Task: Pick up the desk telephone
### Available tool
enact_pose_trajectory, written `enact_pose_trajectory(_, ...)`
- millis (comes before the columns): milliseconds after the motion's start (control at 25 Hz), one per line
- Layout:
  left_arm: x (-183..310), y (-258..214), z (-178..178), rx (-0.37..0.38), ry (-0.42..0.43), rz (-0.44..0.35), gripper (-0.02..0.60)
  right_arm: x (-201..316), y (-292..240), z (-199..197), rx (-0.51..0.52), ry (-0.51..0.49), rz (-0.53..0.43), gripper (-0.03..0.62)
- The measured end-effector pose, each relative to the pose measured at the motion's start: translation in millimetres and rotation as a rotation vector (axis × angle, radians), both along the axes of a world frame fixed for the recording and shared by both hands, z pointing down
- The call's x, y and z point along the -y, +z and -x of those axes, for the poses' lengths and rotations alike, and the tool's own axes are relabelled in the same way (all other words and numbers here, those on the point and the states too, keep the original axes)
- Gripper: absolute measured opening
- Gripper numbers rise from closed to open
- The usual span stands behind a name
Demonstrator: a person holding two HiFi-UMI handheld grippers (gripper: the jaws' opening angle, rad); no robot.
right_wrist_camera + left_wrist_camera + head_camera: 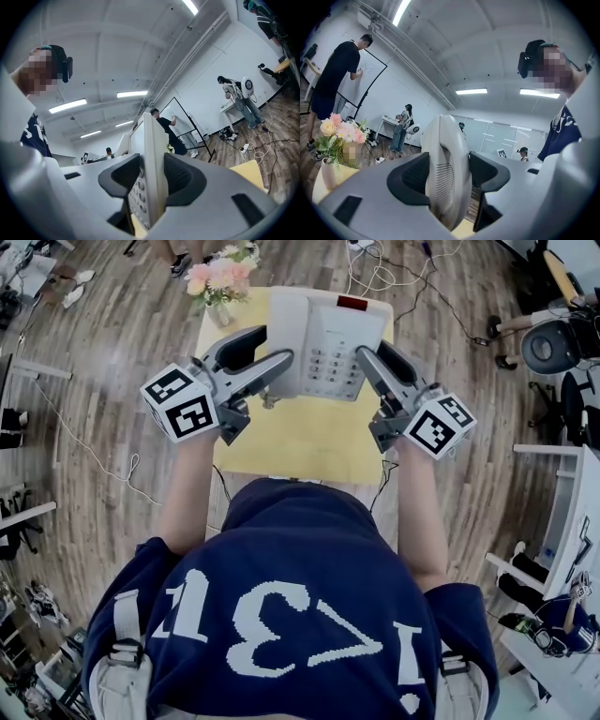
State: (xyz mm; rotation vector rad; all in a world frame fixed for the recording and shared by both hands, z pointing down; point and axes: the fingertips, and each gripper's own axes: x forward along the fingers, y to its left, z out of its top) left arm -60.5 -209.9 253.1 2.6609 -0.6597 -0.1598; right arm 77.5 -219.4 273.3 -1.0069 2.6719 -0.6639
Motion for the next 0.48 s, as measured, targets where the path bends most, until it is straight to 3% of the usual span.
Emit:
enact_pose_trajectory(120,2.7,1.6,2.4,0.006,0.000,0.001,0.281,2.3,2.7,2.8,-0.001,-0.002,0.005,0.173)
enact_pose_trajectory(280,0.4,9.0,-20.0,0.026,0.001,0.013,0.281,-0.4,10.0,-18.4,0.002,-0.005,0.008,0.173)
enact_pose_trajectory(480,-0.8,26.1,-11.2,0.054,0.009,0.003,0.281,-1.3,28.6,-9.3,0.001,-0.009,0.008,0.172)
